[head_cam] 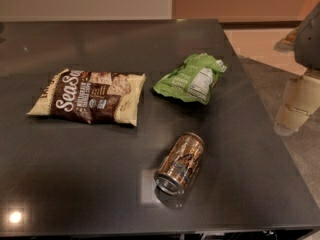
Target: Move orange can near green rice chip bag
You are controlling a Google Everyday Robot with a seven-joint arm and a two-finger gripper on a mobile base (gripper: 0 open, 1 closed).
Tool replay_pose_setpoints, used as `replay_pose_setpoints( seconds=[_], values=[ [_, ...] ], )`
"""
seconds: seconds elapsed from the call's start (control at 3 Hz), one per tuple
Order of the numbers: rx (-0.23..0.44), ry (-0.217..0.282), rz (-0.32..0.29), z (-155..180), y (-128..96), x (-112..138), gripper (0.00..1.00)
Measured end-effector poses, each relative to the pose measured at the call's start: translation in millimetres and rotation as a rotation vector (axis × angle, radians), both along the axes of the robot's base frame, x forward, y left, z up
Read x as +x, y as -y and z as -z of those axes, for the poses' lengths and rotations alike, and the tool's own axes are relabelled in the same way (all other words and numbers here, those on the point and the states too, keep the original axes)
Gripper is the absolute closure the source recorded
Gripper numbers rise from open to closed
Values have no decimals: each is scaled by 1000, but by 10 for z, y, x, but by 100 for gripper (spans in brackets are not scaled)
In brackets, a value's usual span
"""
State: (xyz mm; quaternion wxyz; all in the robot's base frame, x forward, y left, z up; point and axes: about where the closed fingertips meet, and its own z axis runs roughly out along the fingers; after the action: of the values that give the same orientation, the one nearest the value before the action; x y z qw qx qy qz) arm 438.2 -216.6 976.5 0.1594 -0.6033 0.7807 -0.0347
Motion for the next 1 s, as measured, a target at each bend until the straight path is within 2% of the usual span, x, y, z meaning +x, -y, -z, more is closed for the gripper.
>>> replay_pose_setpoints(
  seconds=[0.33,0.67,1.0],
  values=[
    [0,0,0,0,0,0,0],
    [-9,3,-45,0,-87,-22,0],
    [13,9,-154,19,-343,-36,0]
  ],
)
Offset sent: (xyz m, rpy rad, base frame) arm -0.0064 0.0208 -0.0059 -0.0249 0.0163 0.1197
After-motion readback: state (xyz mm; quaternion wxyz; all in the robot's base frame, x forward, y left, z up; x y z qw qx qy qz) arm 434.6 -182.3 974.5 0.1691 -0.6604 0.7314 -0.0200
